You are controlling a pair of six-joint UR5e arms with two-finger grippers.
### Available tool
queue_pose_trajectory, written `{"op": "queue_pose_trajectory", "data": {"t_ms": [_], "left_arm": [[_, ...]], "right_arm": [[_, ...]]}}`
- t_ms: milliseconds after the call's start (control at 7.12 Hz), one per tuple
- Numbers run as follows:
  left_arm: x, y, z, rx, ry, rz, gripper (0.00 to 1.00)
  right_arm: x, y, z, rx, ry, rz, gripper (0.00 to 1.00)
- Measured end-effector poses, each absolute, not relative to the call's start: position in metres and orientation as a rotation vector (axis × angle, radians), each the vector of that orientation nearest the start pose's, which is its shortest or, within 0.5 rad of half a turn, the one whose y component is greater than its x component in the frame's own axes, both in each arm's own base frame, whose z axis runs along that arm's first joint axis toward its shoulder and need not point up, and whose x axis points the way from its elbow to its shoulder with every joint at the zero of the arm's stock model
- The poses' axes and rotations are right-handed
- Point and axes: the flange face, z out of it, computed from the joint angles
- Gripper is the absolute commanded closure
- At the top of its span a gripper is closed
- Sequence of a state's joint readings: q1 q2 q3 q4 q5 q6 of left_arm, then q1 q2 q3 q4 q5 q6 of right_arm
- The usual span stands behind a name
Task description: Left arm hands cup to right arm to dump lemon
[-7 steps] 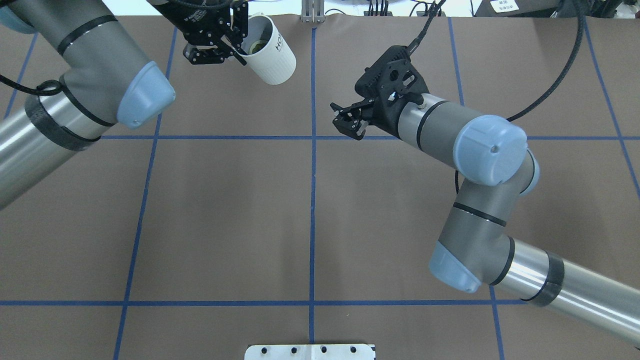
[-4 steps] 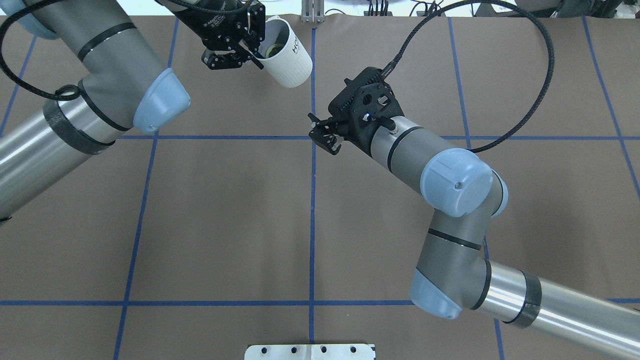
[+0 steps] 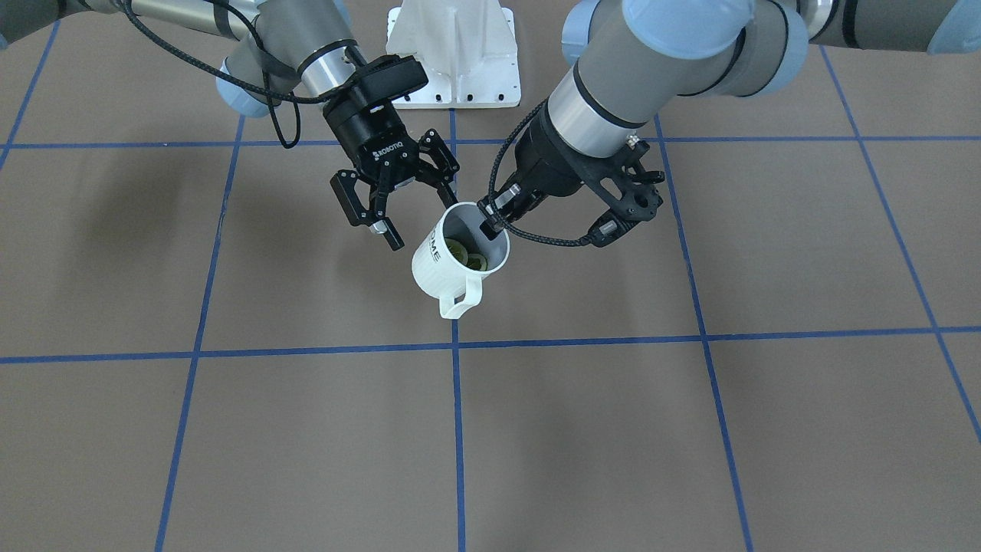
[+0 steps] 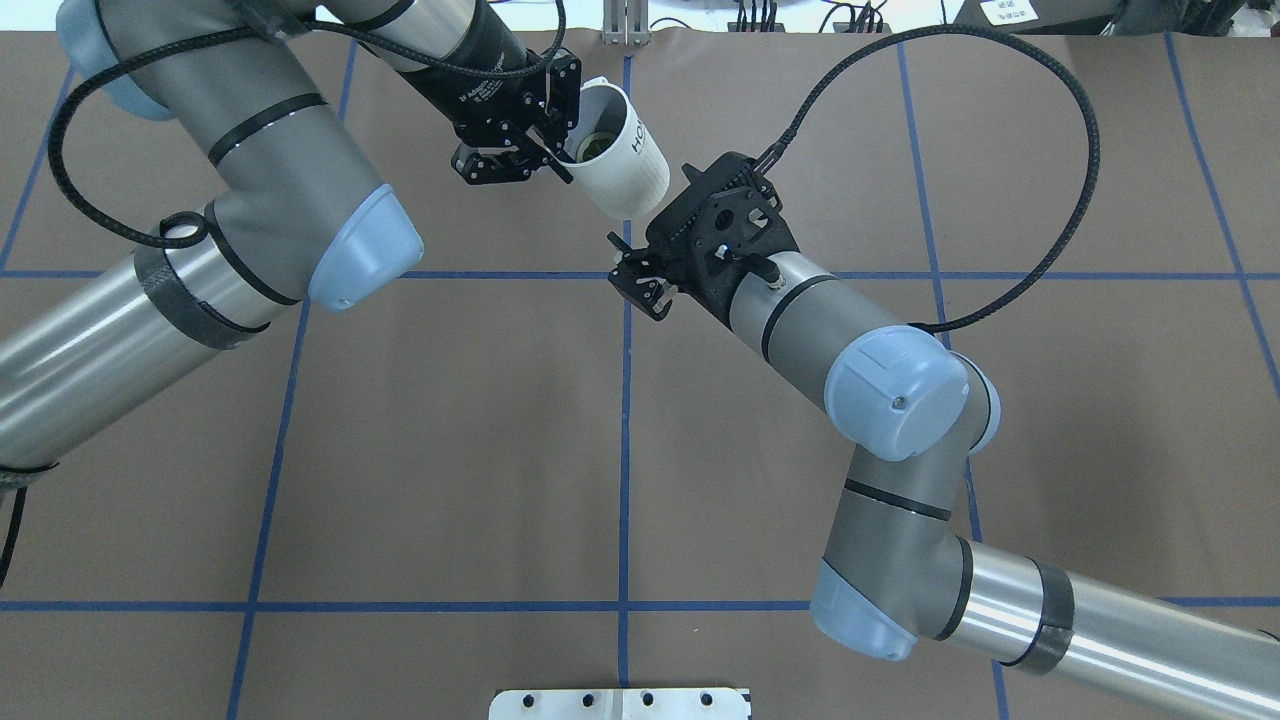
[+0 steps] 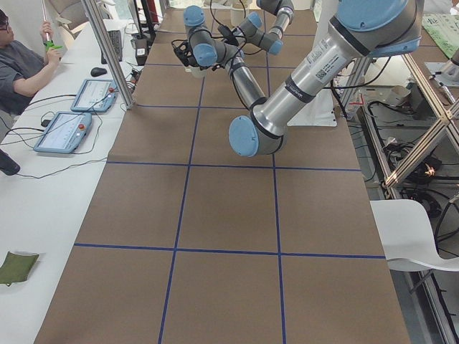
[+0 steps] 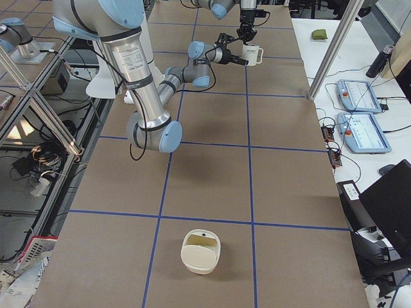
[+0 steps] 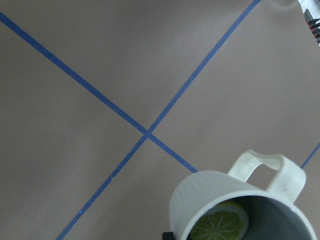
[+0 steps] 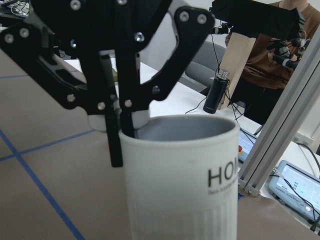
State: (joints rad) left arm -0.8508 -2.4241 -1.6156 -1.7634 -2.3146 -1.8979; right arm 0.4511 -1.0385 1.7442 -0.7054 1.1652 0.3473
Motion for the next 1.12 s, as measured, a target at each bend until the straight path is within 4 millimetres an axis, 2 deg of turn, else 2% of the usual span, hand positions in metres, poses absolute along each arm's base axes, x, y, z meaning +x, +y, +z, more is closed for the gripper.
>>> {"op": "queue_pose_trajectory", "data": {"t_ms": [702,1124], "left_arm": [[0.398,-0.538,0.072,-0.441,1.194,-0.582,1.00],[0.399,-0.530,0.056,-0.463,1.213,-0.587,1.00]], "right_arm": [[-0.469,-0.421,0.176,1.368,-0.777,-0.271,0.04],[-0.470,-0.420,0.177,1.368,-0.774,-0.271,0.03]]}}
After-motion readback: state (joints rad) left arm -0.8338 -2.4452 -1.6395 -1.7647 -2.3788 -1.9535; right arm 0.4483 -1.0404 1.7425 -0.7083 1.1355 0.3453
